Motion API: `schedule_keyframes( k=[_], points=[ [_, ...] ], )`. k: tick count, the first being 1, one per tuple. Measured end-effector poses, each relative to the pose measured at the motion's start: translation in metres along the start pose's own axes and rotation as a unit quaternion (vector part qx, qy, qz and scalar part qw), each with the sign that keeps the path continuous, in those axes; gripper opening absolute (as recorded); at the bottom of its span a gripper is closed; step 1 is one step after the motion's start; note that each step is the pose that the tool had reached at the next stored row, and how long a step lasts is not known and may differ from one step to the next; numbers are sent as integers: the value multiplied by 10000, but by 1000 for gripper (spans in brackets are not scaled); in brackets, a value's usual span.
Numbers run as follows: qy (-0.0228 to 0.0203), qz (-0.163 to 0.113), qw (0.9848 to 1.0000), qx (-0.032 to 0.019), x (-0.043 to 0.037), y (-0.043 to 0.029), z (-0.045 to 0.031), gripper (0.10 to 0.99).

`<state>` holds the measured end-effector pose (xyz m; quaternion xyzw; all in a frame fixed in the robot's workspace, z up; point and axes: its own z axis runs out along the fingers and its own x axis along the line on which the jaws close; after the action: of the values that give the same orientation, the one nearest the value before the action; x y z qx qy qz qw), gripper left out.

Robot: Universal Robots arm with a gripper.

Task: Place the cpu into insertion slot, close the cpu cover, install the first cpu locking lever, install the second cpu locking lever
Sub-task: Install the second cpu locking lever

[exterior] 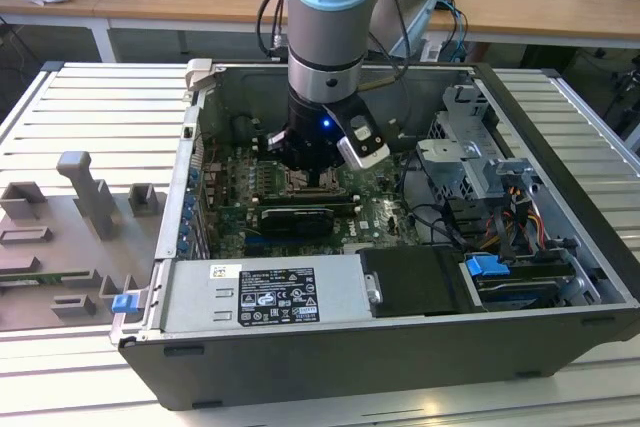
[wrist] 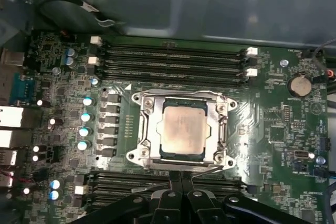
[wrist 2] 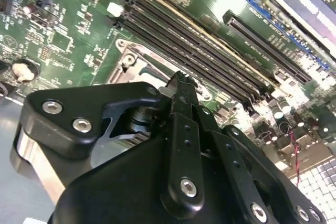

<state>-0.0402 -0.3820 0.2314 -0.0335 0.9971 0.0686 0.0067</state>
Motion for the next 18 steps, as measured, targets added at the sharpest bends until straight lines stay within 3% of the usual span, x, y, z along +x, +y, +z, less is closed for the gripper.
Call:
schedule_keyframes(
  k=[6,12,18],
  points=[
    [0,0,10000,1,46,-12,118,106],
    [-3,0,10000,-39,137,-40,116,106],
    [-8,1,9999,-113,231,-43,121,106]
  ],
)
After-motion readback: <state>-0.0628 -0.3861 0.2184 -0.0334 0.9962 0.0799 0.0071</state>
